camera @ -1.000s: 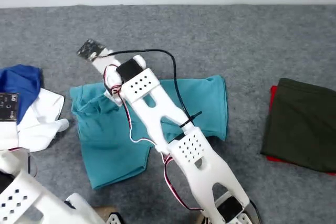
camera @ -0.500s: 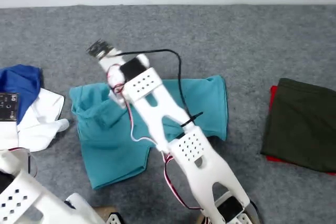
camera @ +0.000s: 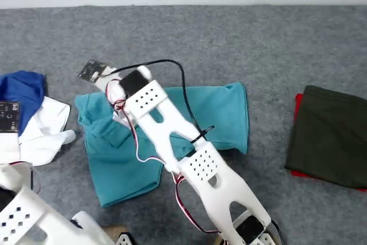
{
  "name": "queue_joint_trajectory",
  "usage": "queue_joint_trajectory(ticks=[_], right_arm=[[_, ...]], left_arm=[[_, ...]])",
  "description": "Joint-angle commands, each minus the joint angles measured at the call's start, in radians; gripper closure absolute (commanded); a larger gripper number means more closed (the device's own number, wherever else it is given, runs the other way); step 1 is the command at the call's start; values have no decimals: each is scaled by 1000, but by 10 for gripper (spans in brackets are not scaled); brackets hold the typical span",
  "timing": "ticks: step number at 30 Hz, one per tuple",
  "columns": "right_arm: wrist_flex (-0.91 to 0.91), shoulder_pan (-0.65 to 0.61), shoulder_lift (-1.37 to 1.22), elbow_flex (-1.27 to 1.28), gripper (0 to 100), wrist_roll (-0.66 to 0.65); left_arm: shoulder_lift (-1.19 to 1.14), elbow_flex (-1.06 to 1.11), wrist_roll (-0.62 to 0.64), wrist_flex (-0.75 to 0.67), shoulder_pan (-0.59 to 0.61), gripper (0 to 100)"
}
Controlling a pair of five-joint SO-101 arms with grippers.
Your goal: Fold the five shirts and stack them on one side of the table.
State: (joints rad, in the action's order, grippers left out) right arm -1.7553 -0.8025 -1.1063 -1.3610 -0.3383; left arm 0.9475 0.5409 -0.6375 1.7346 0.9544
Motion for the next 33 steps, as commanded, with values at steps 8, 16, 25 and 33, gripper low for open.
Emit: queue_joint_trajectory(ticks=[8,16,25,33], right_arm=[[-42,-120,352,365,988,-5],[-39,-159,478,617,988,23],[-41,-194,495,697,878,44],[-39,-185,657,690,809,43]], left_arm=[[12,-10,6,3,-2,987],[12,-10,2,3,-3,987],[12,-10,2,3,-3,986],[12,-10,0,3,-3,986]])
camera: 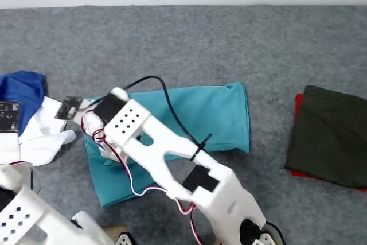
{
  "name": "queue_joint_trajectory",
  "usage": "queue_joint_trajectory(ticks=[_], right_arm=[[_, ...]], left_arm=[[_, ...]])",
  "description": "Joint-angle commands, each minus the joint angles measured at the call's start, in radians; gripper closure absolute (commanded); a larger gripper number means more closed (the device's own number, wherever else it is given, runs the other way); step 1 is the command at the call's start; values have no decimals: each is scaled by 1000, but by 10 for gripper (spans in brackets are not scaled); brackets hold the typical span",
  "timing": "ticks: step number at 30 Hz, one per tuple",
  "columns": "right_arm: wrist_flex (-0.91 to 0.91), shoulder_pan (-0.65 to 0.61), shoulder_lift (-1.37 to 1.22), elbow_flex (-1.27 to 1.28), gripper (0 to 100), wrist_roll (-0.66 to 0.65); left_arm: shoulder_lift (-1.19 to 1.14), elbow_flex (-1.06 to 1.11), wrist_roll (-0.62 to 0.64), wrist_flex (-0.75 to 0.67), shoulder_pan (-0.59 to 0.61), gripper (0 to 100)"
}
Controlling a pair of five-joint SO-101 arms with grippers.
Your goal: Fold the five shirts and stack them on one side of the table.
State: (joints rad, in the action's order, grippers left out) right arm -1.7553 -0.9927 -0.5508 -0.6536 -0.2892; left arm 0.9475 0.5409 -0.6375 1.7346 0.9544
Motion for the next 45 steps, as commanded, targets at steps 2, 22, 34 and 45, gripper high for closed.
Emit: queue_joint_trajectory(ticks=[2,22,34,45], right_arm=[[-39,4,104,-17,809,-6],[101,-110,-170,-20,812,-44],[35,-113,-38,-20,988,-115],[-24,-116,22,-20,931,-107]], left_arm=[[12,-10,0,3,-3,986],[12,-4,0,9,-3,986],[12,-4,0,11,-3,986],[12,-4,0,11,-3,986]])
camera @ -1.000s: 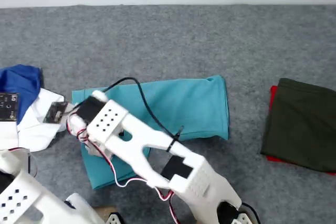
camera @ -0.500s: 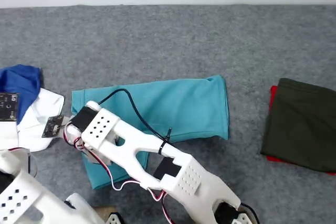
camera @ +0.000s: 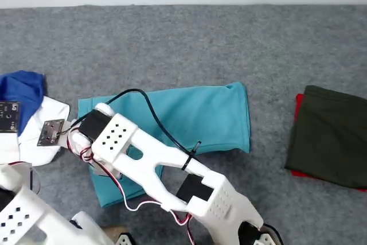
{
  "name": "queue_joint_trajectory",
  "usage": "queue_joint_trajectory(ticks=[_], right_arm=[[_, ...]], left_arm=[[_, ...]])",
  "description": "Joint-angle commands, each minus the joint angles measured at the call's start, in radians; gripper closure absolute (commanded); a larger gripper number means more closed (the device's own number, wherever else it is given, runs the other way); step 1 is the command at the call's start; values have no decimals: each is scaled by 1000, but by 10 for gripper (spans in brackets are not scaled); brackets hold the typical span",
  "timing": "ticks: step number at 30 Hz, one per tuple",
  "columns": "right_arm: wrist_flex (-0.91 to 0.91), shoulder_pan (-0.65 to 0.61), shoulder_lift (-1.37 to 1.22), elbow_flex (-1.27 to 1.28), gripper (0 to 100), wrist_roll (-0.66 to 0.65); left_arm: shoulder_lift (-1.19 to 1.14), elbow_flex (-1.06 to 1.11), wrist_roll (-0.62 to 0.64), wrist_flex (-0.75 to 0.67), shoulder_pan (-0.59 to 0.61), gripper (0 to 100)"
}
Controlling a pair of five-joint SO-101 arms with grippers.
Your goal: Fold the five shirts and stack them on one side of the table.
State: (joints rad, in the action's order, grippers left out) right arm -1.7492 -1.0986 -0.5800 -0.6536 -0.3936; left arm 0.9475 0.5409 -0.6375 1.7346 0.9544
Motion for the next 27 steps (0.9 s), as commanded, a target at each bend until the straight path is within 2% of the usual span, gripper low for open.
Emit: queue_joint_trajectory(ticks=[1,5,14,16,22,27], right_arm=[[-30,-18,36,-20,892,-3],[-18,-41,-28,-20,774,23],[35,-59,-186,-20,772,32],[35,-47,-208,-20,796,32],[24,-21,-219,-54,991,-21],[-45,13,-183,-143,988,-21]], left_arm=[[12,-4,0,11,-3,986],[12,-4,0,9,-3,986],[12,-4,0,11,0,986],[12,-4,0,11,2,986],[12,-4,0,11,2,986],[12,-4,0,11,0,986]])
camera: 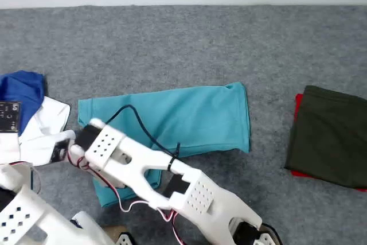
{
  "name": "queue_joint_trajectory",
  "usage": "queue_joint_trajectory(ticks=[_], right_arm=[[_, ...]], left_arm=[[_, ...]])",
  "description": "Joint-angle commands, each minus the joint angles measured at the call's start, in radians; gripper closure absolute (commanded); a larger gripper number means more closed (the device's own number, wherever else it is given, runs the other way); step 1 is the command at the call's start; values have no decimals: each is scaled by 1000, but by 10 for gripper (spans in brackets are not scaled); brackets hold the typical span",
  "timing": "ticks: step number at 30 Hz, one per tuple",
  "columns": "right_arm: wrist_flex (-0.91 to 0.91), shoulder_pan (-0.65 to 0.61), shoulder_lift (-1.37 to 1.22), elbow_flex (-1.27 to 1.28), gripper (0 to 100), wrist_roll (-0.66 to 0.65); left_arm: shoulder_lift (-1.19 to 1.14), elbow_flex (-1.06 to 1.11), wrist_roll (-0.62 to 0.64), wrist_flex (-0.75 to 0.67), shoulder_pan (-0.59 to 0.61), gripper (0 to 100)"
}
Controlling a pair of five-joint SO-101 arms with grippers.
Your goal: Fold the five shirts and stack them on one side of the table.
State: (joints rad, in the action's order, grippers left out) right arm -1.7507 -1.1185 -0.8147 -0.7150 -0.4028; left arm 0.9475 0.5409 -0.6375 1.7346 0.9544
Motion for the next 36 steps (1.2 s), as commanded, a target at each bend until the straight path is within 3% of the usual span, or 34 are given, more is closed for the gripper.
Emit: queue_joint_trajectory(ticks=[1,10,17,21,24,32,36], right_arm=[[-45,39,70,-84,988,-11],[-48,48,268,-64,988,-9],[-48,214,441,43,896,106],[-47,340,564,84,808,172],[-47,444,644,104,801,192],[-45,742,842,269,800,195],[-44,852,920,370,800,196]], left_arm=[[12,-4,0,11,0,986],[12,-5,0,11,-2,986],[6,-5,0,11,-37,984],[3,25,2,11,-175,906],[3,82,3,8,-299,833],[-17,185,2,-15,-569,836],[-164,162,3,-18,-663,835]])
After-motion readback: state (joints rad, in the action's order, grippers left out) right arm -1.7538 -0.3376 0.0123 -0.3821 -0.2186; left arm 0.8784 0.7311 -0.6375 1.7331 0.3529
